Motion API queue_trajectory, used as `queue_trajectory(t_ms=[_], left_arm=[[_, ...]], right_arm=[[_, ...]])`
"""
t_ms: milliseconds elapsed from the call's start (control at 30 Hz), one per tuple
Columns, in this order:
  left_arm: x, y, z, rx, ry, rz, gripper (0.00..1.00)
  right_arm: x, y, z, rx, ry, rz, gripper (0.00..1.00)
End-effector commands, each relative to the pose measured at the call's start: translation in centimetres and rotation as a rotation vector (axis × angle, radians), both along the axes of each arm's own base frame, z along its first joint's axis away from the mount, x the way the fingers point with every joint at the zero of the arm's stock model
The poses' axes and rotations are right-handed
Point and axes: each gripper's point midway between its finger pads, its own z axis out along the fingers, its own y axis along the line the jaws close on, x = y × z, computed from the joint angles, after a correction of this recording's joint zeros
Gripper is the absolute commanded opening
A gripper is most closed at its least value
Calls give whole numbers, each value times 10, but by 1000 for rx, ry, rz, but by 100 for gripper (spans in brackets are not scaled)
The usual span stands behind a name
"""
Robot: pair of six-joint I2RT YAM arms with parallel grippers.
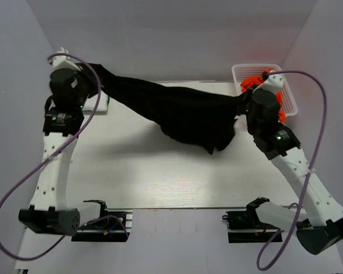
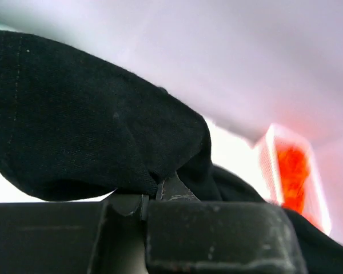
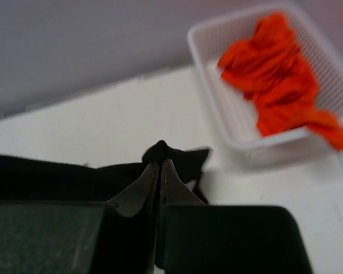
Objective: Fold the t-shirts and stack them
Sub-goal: Flatten out the tshirt
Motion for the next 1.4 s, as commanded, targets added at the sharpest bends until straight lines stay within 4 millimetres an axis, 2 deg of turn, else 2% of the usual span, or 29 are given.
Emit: queue_trajectory(t_ms=[0,67,100,133,233,267,333,367,400,467,533,633,733,800,833,867,900,933,967,1000,1067,1100,1133,1167,1200,1233,1267,1300,1367], left_arm=[[-30,37,87,31,-224,167,0],[-46,45,108,50,-258,203,0],[-55,48,130,53,-301,213,0],[-64,49,141,63,-325,214,0],[-91,51,176,68,-413,218,0],[-110,52,194,71,-465,221,0],[-133,60,211,68,-520,257,0],[-144,61,219,77,-546,260,0],[-165,62,231,69,-591,263,0],[-180,60,240,64,-627,251,0],[-187,57,241,66,-634,231,0],[-180,52,228,48,-580,203,0],[-149,52,194,46,-451,208,0],[-112,54,149,60,-307,227,0],[-97,56,128,54,-244,247,0],[-76,54,88,64,-138,244,0],[-61,56,63,54,-72,254,0],[-47,55,34,57,12,254,0],[-23,53,-23,70,164,253,0],[-14,50,-50,56,238,251,0],[4,49,-122,73,416,253,0],[11,55,-141,69,455,289,0],[16,62,-156,79,494,310,6],[22,64,-169,81,525,329,22],[30,70,-199,101,612,347,56],[42,72,-194,106,609,356,71],[41,72,-203,108,664,360,83],[46,71,-207,112,687,359,84],[54,69,-209,109,699,350,85]], right_arm=[[-21,-50,96,-28,-245,-183,0],[-43,-69,139,-9,-353,-232,0],[-48,-75,153,-33,-389,-242,0],[-59,-79,179,-2,-458,-236,0],[-83,-86,212,2,-548,-202,0],[-101,-93,236,39,-605,-195,0],[-124,-98,256,19,-657,-152,0],[-128,-90,261,13,-676,-93,0],[-148,-96,272,35,-714,-75,0],[-156,-84,276,29,-736,20,0],[-162,-77,277,54,-748,71,0],[-151,-65,264,40,-703,110,0],[-125,-48,237,39,-612,140,0],[-102,-29,208,42,-526,175,0],[-86,-20,181,34,-461,184,0],[-68,-11,163,24,-407,187,0],[-59,-6,150,34,-375,184,0],[-38,5,111,7,-280,193,0],[-21,14,87,4,-216,186,0],[-12,18,72,12,-183,179,0],[22,38,-3,-23,9,190,0],[38,45,-41,-34,100,178,0],[46,48,-61,-34,149,170,5],[55,48,-71,-50,177,164,23],[79,54,-113,-87,284,153,56],[78,55,-130,-110,361,168,63],[96,62,-101,-91,319,188,67],[105,69,-133,-124,407,210,72],[106,82,-131,-114,426,273,85]])
